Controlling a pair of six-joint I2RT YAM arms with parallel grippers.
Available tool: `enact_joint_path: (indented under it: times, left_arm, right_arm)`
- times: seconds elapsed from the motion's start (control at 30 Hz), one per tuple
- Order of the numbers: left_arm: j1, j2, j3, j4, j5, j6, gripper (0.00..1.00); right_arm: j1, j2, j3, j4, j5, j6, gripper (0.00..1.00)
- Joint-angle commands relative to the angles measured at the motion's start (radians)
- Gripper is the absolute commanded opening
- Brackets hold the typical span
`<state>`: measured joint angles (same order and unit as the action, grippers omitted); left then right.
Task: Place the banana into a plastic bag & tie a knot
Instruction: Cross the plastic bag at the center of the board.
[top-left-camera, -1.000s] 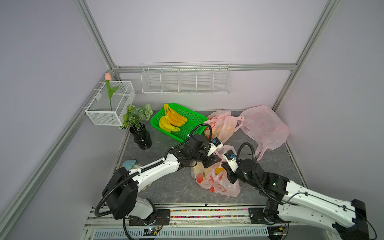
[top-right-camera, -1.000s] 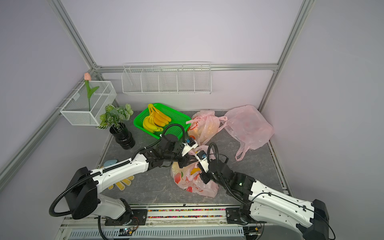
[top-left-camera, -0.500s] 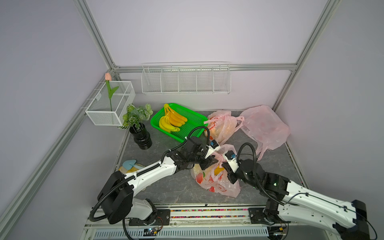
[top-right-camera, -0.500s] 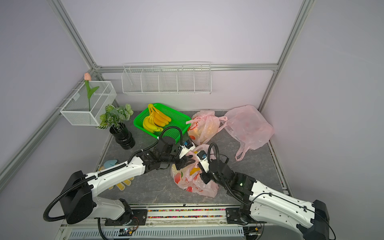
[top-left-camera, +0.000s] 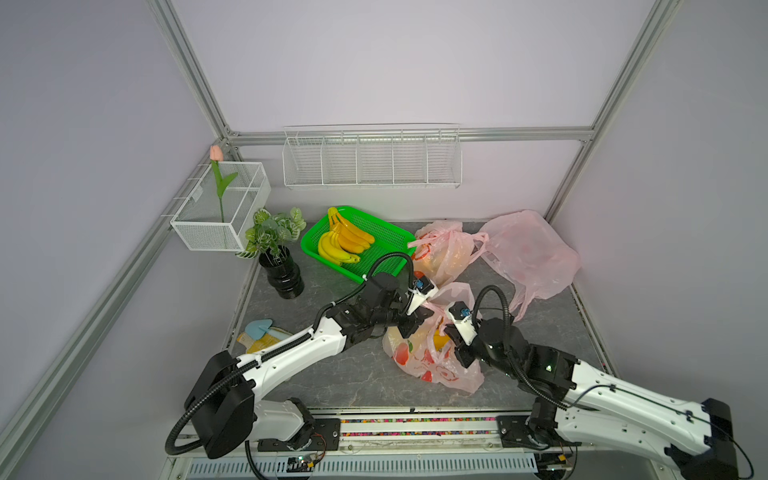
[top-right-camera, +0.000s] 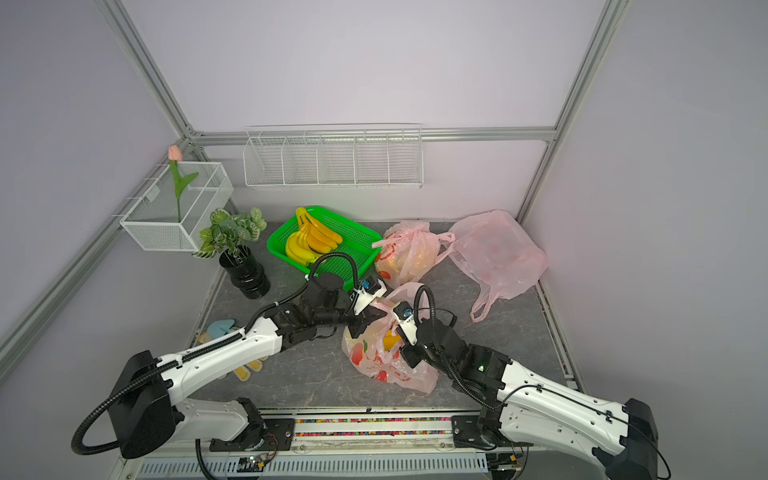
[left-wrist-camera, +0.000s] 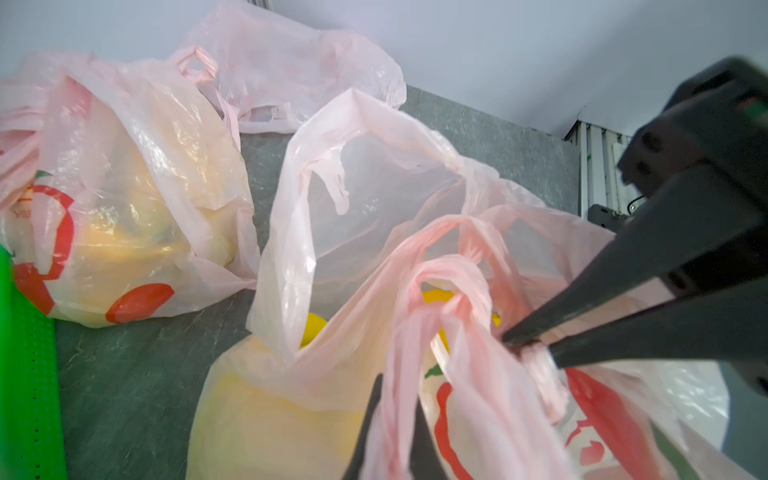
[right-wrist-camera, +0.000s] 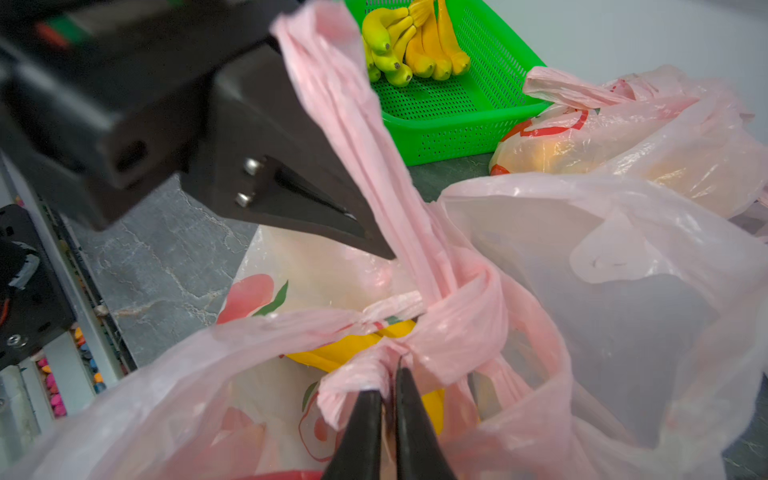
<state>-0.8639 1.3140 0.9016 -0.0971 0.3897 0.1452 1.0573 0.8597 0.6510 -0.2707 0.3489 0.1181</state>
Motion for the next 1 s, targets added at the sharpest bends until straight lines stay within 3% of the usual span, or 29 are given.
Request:
enact_joint_path:
  times: [0.0, 0.53, 0.77, 0.97]
  left_arm:
    - [0.002, -0.037, -0.036, 0.071, 0.007, -0.03, 0.0]
    - [0.003, -0.031, -0.061, 0.112, 0.144, -0.044, 0.0]
    - [0.002, -0.029, -0.068, 0.155, 0.192, -0.071, 0.0]
    - [-0.006, -0.025, -0.099, 0.225, 0.207, -0.11, 0.0]
  right_arm:
    - [0.005, 0.02, 0.019, -0.019, 0.078, -0.021, 0.13]
    - [-0.017, 0.117, -0.023, 0.231, 0.217, 0.005, 0.13]
    - [-0.042, 0.16, -0.067, 0.38, 0.201, 0.042, 0.13]
    - [-0.107, 0.196, -0.086, 0.5, 0.104, 0.129, 0.09]
